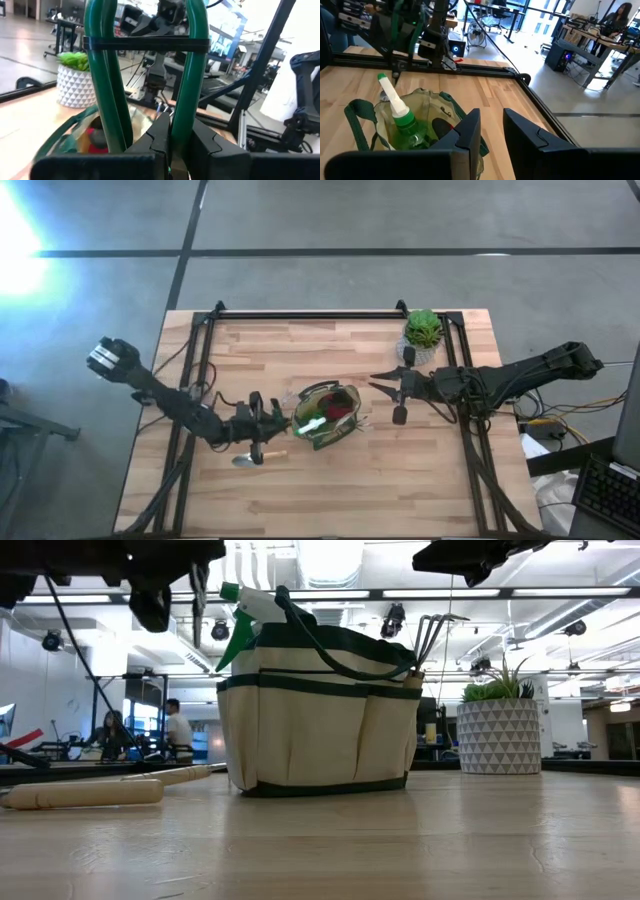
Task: Pick & Place Garden tools in Gardening bag
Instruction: Put the green shears into the green gardening bag, then adjust the green gardening bag
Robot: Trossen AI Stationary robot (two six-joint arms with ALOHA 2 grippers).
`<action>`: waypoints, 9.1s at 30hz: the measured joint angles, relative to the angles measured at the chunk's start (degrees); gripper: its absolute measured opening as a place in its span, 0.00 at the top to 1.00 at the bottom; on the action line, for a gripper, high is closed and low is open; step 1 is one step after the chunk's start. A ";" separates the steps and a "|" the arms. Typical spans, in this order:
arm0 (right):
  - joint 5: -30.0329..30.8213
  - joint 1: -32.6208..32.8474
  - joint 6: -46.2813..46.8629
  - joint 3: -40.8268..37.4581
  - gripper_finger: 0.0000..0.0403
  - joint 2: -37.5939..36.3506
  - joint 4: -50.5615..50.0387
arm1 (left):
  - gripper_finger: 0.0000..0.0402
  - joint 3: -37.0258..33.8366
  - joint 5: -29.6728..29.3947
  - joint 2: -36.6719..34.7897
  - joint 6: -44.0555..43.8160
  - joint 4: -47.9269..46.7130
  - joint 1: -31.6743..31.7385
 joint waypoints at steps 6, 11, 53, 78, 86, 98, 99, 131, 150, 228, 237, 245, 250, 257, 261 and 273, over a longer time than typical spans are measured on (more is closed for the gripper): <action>0.00 0.00 0.81 0.00 0.79 0.00 -0.05 | 0.91 0.81 0.06 6.58 4.52 11.46 -0.04; -0.01 0.02 0.79 0.00 0.81 0.00 -0.07 | 0.91 0.77 -2.19 9.95 7.11 16.67 -0.08; -0.02 0.02 0.76 -0.35 0.81 0.00 -0.04 | 0.91 0.72 -8.59 22.71 11.09 28.26 2.45; -0.02 0.00 0.48 -0.35 0.81 0.00 -0.07 | 0.91 -1.12 -5.70 24.22 9.76 28.54 2.30; 0.00 0.02 0.57 -0.35 0.81 0.00 -0.05 | 0.91 -1.31 -5.52 24.22 10.52 28.34 2.32; 1.46 0.00 0.57 -0.35 0.79 0.00 -0.02 | 0.91 -0.95 -2.76 24.24 9.68 25.10 3.52; 1.46 0.00 0.57 -0.35 0.80 0.00 -0.02 | 0.91 -0.86 -2.73 24.24 9.91 25.09 3.52; 1.49 0.02 0.55 -0.39 0.82 0.01 -0.03 | 0.91 2.97 -1.52 31.82 11.00 24.28 6.01; 1.49 0.02 0.52 -0.44 0.81 0.02 -0.02 | 0.90 2.97 -2.17 31.82 9.33 20.12 6.25; 1.49 0.00 -0.72 -0.44 0.76 0.02 1.31 | 0.75 2.84 10.90 -3.34 -8.64 -43.29 6.23; 1.49 0.00 -0.76 -0.44 0.79 0.02 1.50 | 0.75 2.85 12.30 -11.03 -14.55 -55.48 6.23; 1.51 0.00 -0.76 -0.44 0.78 0.02 1.62 | 0.75 2.86 13.44 -15.69 -22.16 -66.47 6.23; 1.49 -0.22 -0.78 -0.44 0.77 0.02 1.82 | 0.75 2.86 13.58 -16.27 -28.61 -71.20 6.23; 1.55 -1.73 -0.52 -0.44 0.79 0.02 2.05 | 0.75 2.84 10.55 -15.96 -30.86 -72.78 7.32; 1.51 -2.17 -0.48 -0.44 0.80 0.02 2.05 | 0.75 2.86 10.53 -15.94 -30.74 -73.31 8.64; 1.46 -2.25 -0.27 -0.44 0.76 0.02 2.10 | 0.75 2.86 10.70 -15.85 -30.95 -77.80 12.58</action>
